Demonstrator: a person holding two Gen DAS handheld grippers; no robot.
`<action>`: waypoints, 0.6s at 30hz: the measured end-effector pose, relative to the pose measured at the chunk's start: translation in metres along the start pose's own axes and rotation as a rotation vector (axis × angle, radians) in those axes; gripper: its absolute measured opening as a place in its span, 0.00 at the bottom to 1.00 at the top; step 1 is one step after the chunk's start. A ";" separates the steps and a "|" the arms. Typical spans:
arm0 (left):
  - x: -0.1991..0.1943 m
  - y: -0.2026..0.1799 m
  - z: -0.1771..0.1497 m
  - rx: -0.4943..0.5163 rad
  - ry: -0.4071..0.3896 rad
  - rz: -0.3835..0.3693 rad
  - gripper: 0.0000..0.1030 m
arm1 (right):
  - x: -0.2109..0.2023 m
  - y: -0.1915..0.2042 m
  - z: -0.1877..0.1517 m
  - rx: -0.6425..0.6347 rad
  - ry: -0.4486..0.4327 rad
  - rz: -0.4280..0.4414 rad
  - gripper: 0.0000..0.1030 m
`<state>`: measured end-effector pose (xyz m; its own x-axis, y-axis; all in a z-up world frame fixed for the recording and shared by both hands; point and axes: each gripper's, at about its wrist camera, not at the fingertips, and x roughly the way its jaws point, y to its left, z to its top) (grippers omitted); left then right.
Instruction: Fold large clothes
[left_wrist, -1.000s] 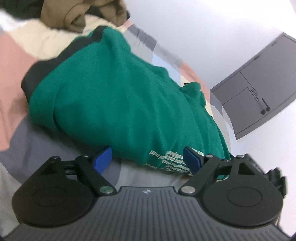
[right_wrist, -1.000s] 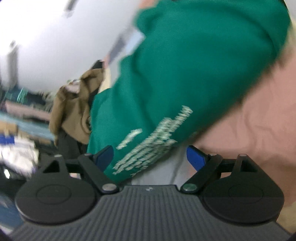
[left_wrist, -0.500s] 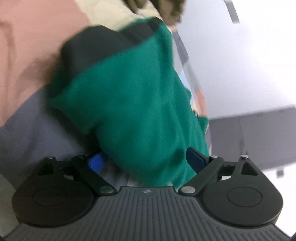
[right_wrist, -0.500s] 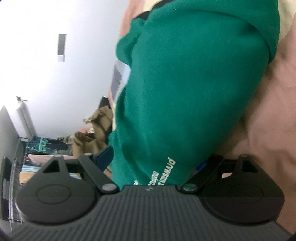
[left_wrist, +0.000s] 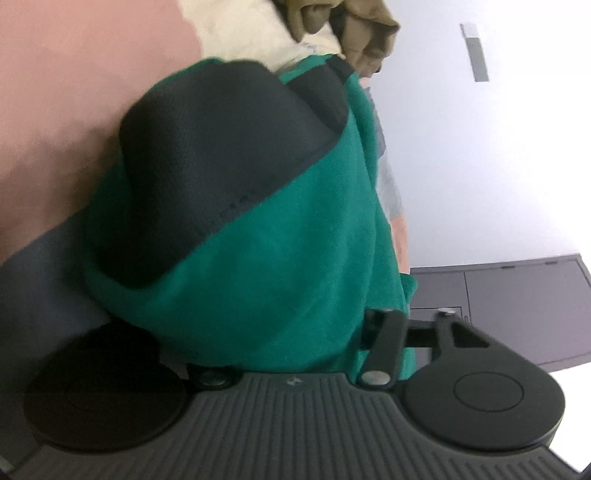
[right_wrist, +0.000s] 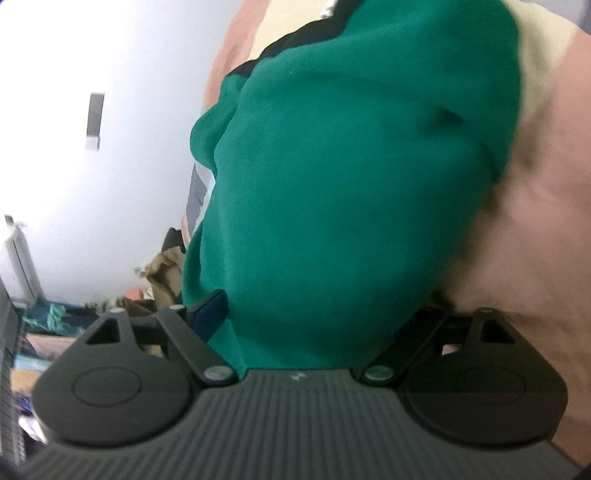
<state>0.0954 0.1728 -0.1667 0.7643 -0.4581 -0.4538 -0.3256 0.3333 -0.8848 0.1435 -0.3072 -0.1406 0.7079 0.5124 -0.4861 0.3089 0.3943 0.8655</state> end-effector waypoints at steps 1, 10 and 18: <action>-0.002 -0.004 -0.001 0.023 -0.007 0.005 0.44 | 0.001 0.004 0.000 -0.037 -0.001 -0.015 0.77; -0.032 -0.032 -0.017 0.169 -0.063 -0.040 0.26 | -0.022 0.033 -0.010 -0.308 -0.045 -0.028 0.31; -0.093 -0.042 -0.039 0.219 -0.067 -0.050 0.26 | -0.070 0.043 -0.026 -0.382 -0.052 0.028 0.30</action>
<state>0.0161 0.1698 -0.0917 0.8139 -0.4253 -0.3957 -0.1637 0.4857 -0.8587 0.0906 -0.3063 -0.0723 0.7471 0.4915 -0.4476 0.0368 0.6417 0.7661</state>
